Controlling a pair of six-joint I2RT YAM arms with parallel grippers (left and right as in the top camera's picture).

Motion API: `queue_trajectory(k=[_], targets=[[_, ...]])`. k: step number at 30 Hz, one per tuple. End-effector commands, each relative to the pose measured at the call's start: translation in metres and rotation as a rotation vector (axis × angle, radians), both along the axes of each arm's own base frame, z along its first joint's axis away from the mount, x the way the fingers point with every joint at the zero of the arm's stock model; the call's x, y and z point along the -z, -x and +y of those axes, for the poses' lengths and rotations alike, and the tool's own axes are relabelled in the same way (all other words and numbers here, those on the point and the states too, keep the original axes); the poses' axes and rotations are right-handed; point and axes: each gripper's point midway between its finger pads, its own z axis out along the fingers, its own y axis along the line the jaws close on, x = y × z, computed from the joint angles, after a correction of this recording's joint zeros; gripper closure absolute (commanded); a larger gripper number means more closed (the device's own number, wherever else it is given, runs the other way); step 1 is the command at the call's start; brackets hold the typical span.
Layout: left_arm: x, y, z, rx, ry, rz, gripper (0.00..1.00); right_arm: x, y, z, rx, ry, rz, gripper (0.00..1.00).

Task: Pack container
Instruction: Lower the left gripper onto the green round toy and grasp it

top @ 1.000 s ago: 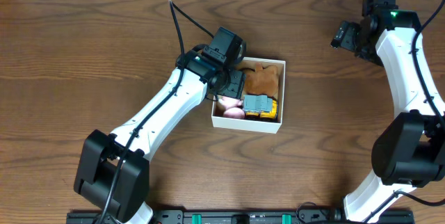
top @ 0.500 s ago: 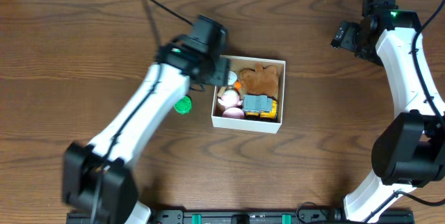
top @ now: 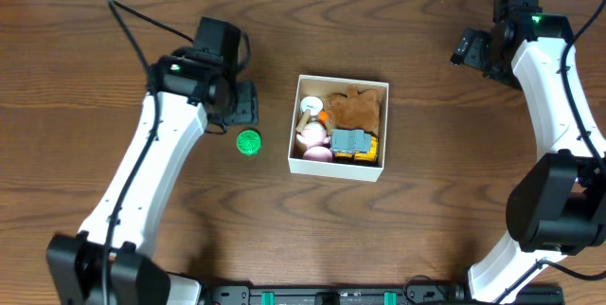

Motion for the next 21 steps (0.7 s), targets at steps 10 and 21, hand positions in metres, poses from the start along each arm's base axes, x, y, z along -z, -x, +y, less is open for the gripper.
queue_trajectory(k=[10,21], targets=[[0.085,0.004,0.004,-0.001,-0.073,0.212,0.22,-0.019,-0.002,-0.005,0.015,0.008,-0.047,0.01],[0.127,-0.01,-0.012,0.009,-0.014,0.253,0.22,-0.019,-0.002,-0.005,0.015,0.008,-0.047,0.01]])
